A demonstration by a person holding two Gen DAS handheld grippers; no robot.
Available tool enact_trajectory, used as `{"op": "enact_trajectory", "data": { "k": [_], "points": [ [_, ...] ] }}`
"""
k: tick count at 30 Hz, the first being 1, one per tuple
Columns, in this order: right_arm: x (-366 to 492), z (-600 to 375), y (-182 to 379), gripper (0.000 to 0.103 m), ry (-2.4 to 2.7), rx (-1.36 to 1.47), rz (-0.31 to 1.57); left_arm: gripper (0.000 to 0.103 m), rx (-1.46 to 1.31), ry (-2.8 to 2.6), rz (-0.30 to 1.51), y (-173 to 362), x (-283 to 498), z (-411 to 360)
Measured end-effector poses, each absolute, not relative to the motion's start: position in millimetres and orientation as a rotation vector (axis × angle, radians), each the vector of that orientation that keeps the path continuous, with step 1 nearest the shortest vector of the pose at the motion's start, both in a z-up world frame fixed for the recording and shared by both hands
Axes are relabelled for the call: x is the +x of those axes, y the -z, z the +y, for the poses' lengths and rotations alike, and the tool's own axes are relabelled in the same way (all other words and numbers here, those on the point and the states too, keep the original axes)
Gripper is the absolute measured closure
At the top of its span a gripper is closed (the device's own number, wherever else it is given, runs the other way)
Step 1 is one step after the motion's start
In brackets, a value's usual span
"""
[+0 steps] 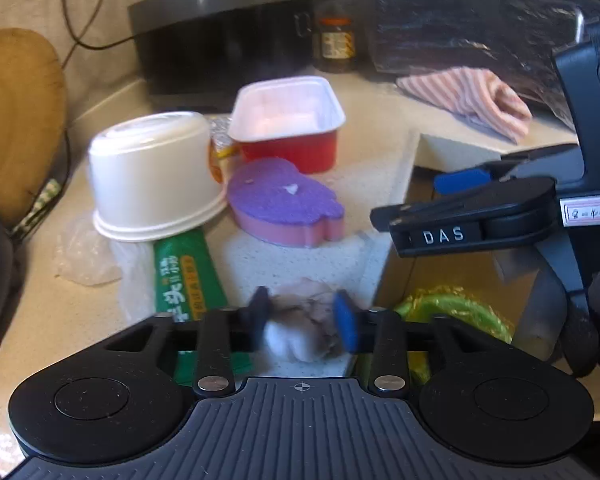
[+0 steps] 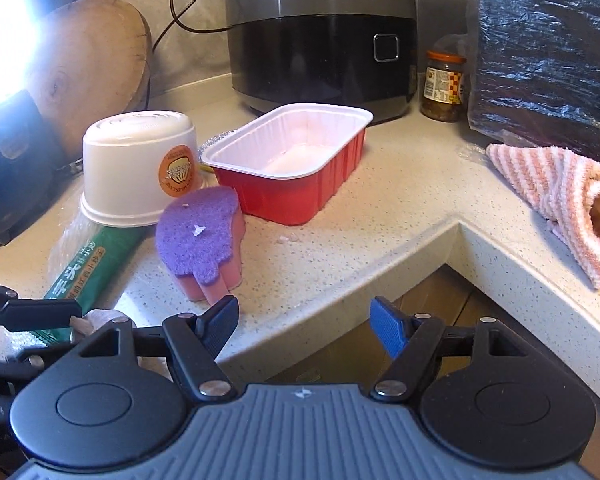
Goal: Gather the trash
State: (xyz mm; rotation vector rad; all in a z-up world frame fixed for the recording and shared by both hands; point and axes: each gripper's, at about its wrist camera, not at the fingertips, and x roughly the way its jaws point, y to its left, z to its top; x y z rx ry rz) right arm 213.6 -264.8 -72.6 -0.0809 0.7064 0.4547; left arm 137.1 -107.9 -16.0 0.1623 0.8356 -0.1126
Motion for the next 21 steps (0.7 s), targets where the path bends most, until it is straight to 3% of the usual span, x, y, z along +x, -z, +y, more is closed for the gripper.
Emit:
{"op": "enact_trajectory", "data": {
  "k": [3, 16, 21],
  "points": [
    [213, -266, 74, 0.03, -0.444, -0.08, 0.714, 0.041, 0.165, 0.131, 0.835, 20, 139, -111],
    [216, -267, 68, 0.029, -0.487, -0.045, 0.724, 0.042, -0.071, 0.105, 0.893, 33, 157, -80],
    [228, -247, 59, 0.017, -0.514, -0.038, 0.743, 0.043, -0.123, 0.121, 0.906, 26, 155, -69]
  ]
}}
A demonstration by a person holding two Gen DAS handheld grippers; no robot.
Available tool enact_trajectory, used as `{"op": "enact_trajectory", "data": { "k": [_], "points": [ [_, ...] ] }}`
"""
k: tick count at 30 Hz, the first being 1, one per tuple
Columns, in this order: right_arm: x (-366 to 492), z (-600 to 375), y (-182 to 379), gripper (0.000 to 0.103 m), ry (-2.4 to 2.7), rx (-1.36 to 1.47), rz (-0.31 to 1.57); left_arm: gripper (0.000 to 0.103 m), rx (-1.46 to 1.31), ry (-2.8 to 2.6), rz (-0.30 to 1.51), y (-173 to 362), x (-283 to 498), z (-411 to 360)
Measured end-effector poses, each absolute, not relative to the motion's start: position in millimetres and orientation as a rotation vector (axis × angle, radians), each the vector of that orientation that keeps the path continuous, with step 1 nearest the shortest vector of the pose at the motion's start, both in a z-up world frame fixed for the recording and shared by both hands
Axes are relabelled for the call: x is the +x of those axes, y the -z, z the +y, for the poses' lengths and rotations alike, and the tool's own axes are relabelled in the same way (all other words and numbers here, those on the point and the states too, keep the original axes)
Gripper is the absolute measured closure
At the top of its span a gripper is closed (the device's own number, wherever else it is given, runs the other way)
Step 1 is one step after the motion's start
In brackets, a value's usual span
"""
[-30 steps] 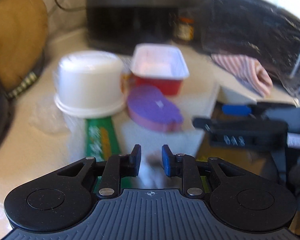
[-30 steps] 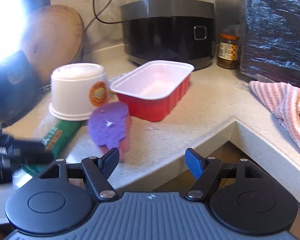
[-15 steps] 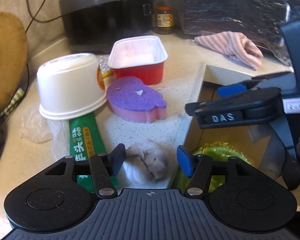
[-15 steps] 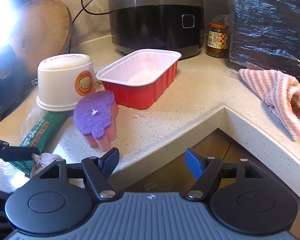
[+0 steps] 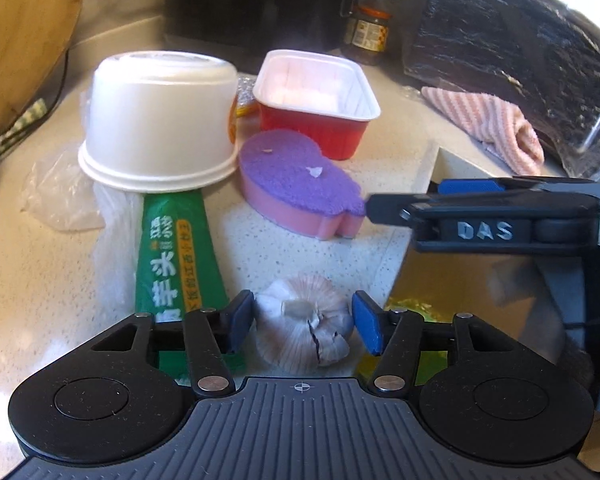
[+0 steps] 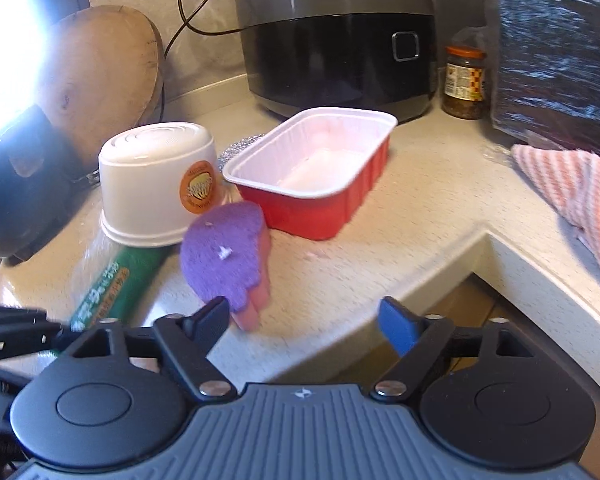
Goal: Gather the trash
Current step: 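Hold garlic in left tool while right tool grasps the purple sponge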
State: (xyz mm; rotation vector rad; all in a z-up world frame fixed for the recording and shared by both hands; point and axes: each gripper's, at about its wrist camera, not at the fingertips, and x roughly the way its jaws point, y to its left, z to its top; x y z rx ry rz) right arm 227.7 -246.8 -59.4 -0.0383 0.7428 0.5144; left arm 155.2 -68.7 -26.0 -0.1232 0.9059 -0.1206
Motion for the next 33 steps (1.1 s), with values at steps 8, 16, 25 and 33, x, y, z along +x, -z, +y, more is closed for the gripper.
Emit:
{"op": "enact_trajectory", "data": {
  "k": [8, 16, 25, 33],
  "points": [
    [241, -197, 51, 0.014, -0.613, -0.135, 0.734, 0.043, -0.275, -0.01, 0.776, -8, 126, -15],
    [248, -160, 59, 0.017, -0.572, -0.25, 0.715, 0.044, -0.339, -0.097, 0.708, -27, 92, 23],
    [248, -145, 62, 0.041, -0.537, -0.278, 0.777, 0.044, -0.433, -0.097, 0.673, -25, 63, 57],
    [202, -149, 30, 0.041, -0.568, -0.236, 0.684, 0.043, -0.418, -0.094, 0.651, -31, 49, 84]
  ]
}}
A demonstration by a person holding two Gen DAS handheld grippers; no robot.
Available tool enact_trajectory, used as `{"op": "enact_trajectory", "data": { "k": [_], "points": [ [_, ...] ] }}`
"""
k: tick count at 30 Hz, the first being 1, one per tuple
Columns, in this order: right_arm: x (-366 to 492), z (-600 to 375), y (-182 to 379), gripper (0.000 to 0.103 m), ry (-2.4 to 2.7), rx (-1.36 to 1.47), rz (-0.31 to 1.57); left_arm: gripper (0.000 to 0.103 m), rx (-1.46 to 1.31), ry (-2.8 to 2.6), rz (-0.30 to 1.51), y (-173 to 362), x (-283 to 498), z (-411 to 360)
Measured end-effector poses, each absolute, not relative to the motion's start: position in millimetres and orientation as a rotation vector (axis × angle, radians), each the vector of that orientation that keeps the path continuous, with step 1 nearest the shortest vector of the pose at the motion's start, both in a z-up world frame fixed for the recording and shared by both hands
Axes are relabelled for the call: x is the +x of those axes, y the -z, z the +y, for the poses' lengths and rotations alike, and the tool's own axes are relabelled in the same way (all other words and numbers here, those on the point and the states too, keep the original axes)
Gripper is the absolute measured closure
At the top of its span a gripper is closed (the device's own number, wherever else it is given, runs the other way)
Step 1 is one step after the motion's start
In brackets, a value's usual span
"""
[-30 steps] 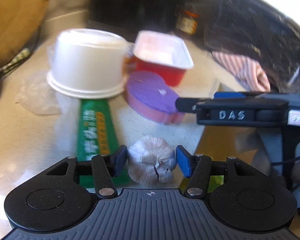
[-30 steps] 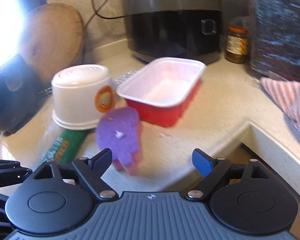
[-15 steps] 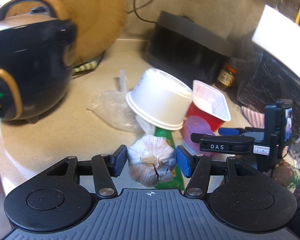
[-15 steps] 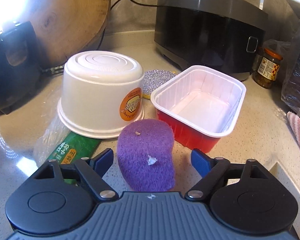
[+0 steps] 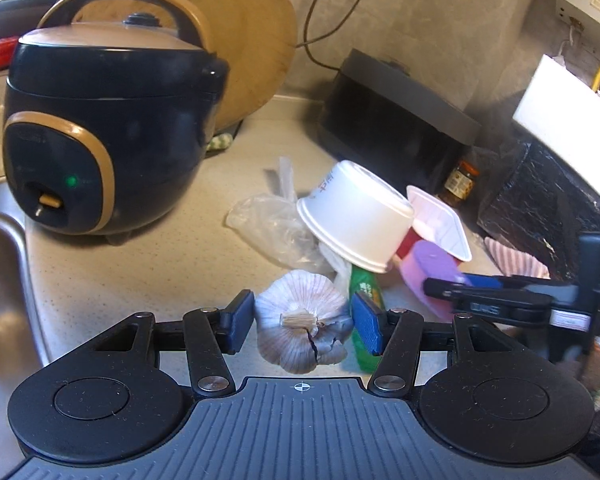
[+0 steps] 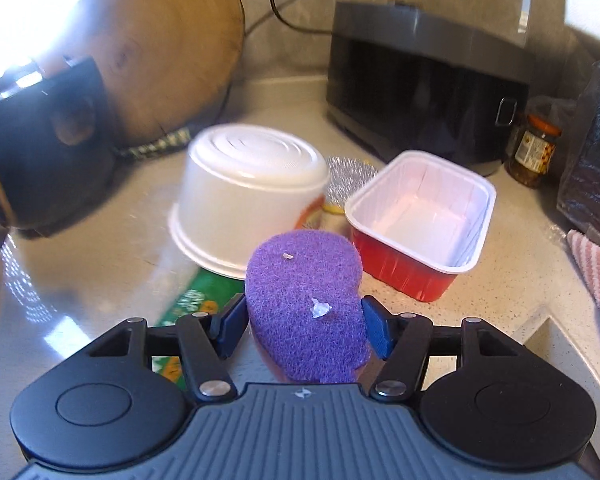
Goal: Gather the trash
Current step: 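Hold garlic in left tool while right tool grasps the purple sponge, then carry garlic and sponge down into the green bin and open both tools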
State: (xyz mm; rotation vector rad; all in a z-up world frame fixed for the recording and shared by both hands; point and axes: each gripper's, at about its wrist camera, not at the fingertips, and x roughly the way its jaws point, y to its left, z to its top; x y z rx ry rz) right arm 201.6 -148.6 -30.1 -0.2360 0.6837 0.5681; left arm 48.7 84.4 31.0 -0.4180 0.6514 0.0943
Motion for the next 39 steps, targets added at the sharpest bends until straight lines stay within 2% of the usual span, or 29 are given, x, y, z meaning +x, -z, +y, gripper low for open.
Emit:
{"op": "enact_trajectory", "data": {
  "k": [9, 17, 21, 26, 28, 34, 37, 39],
  "points": [
    [169, -206, 9, 0.041, -0.435, -0.113, 0.648, 0.044, -0.352, 0.065, 0.702, -34, 85, 54],
    [161, -302, 38, 0.041, -0.135, -0.032, 0.695, 0.043, -0.264, 0.437, 0.848, -12, 148, -59],
    [157, -366, 80, 0.041, 0.062, 0.028, 0.782, 0.043, -0.252, 0.577, 1.076, 50, 183, -137],
    [144, -438, 158, 0.041, 0.222, 0.172, 0.948, 0.044, -0.244, 0.546, 1.449, 171, 208, -222],
    [140, -457, 191, 0.041, 0.257, 0.228, 1.016, 0.044, -0.24, 0.486, 1.547, 216, 215, -242],
    [133, -481, 277, 0.041, 0.285, 0.333, 1.197, 0.044, -0.07, 0.371, 1.66, 321, 230, -280],
    [137, -479, 296, 0.041, 0.267, 0.319, 1.238, 0.044, -0.117, 0.331, 1.719, 352, 236, -276],
    [138, -478, 303, 0.041, 0.242, 0.304, 1.245, 0.048, -0.163, 0.315, 1.731, 359, 238, -269]
  ]
}}
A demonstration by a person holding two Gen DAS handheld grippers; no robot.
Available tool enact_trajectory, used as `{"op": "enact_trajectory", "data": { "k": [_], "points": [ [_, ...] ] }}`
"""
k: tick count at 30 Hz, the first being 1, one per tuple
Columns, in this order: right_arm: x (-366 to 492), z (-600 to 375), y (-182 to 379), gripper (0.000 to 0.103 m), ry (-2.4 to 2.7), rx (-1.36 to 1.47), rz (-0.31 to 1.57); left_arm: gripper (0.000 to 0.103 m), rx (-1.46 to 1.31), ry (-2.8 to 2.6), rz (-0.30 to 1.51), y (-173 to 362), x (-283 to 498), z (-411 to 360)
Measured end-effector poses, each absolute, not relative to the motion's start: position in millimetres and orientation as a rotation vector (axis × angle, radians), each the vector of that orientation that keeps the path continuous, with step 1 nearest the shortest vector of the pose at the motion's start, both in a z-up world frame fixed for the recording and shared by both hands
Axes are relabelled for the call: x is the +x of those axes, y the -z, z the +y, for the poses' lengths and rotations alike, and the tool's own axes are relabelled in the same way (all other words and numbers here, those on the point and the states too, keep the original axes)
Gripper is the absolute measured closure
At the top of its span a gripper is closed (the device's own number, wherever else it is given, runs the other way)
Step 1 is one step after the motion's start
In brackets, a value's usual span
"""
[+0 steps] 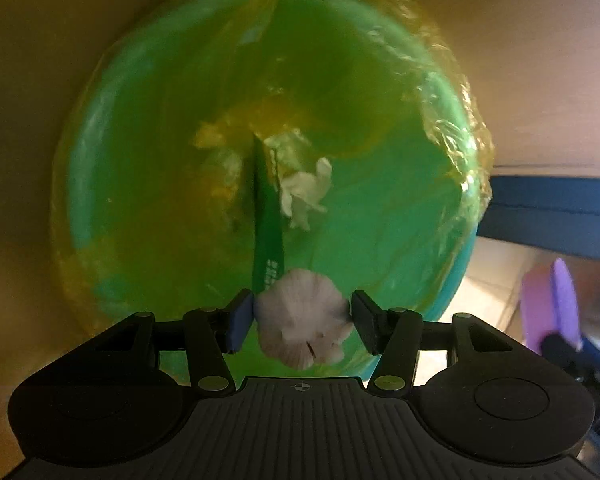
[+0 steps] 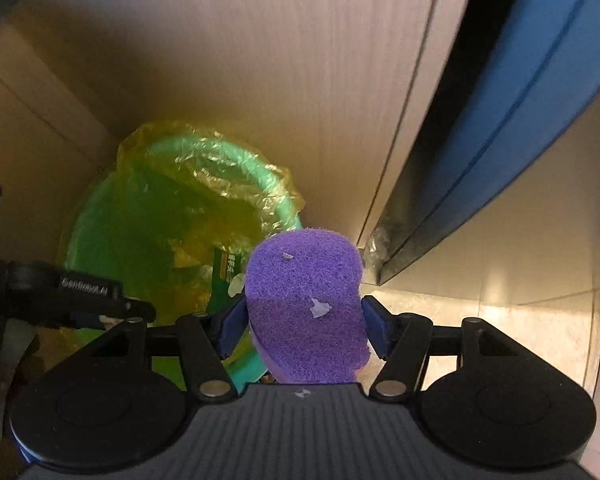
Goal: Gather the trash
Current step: 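Carry garlic and sponge down into the green bin and open both tools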
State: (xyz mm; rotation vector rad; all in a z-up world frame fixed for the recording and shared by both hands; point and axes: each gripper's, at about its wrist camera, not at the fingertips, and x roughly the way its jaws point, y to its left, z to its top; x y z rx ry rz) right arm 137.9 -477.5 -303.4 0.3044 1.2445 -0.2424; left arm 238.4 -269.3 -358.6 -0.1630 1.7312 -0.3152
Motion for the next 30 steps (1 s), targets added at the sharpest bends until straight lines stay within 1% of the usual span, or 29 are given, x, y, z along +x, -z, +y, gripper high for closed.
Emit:
{"op": "enact_trajectory", "data": {
  "k": [1, 7, 12, 16, 19, 22, 24, 25, 26, 30],
  "points": [
    [139, -477, 307, 0.041, 0.228, 0.296, 1.249, 0.05, -0.175, 0.306, 1.718, 356, 239, -266],
    [147, -461, 317, 0.041, 0.076, 0.118, 1.263, 0.05, -0.282, 0.291, 1.609, 312, 253, -254],
    [167, -425, 328, 0.041, -0.079, 0.043, 1.277, 0.051, -0.353, 0.354, 1.463, 239, 259, -245],
    [200, -392, 360, 0.041, -0.174, 0.048, 1.308, 0.051, -0.343, 0.395, 1.355, 189, 254, -232],
    [221, -368, 395, 0.041, -0.216, 0.049, 1.342, 0.051, -0.32, 0.402, 1.318, 169, 242, -227],
    [232, -354, 415, 0.04, -0.161, -0.058, 1.397, 0.051, -0.342, 0.424, 1.299, 151, 231, -221],
    [227, -359, 407, 0.036, -0.152, -0.062, 1.379, 0.051, -0.324, 0.454, 1.277, 141, 223, -215],
    [224, -365, 399, 0.03, -0.151, -0.042, 1.371, 0.051, -0.312, 0.469, 1.263, 136, 219, -215],
    [220, -372, 391, 0.028, -0.145, -0.017, 1.364, 0.051, -0.302, 0.485, 1.249, 131, 217, -214],
    [208, -401, 349, 0.028, -0.08, 0.045, 1.332, 0.051, -0.254, 0.584, 1.161, 98, 203, -209]
  ]
}}
